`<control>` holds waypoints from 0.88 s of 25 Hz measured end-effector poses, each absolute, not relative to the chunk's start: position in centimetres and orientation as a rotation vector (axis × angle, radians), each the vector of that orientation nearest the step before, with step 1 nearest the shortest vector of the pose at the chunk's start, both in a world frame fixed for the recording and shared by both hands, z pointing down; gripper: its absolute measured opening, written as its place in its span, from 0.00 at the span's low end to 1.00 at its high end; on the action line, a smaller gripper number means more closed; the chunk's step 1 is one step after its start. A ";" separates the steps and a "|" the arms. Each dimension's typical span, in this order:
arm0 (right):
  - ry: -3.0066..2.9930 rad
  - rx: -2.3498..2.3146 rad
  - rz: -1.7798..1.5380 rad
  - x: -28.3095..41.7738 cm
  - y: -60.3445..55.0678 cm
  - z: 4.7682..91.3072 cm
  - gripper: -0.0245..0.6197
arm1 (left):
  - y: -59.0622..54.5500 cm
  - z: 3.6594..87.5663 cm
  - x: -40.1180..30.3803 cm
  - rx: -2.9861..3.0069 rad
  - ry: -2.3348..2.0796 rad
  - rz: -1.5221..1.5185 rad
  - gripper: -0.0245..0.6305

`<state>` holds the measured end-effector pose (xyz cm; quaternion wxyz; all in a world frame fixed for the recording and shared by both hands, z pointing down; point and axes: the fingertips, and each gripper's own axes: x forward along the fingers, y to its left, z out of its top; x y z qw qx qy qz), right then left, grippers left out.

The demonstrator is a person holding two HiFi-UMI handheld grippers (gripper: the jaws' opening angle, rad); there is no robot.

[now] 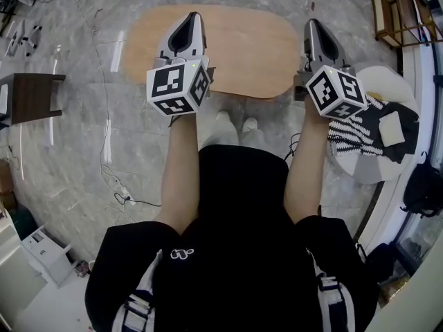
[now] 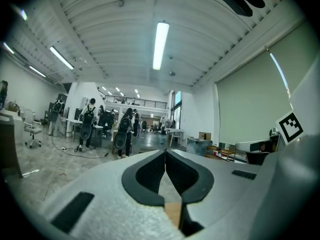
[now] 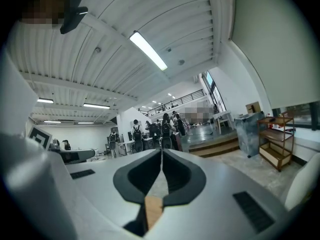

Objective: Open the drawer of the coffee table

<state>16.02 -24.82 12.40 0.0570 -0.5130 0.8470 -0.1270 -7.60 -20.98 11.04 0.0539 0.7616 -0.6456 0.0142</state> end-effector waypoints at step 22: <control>2.623 -1.634 -0.633 14.2 -25.0 22.6 0.06 | -22.9 22.4 -8.3 2.206 -1.768 0.244 0.05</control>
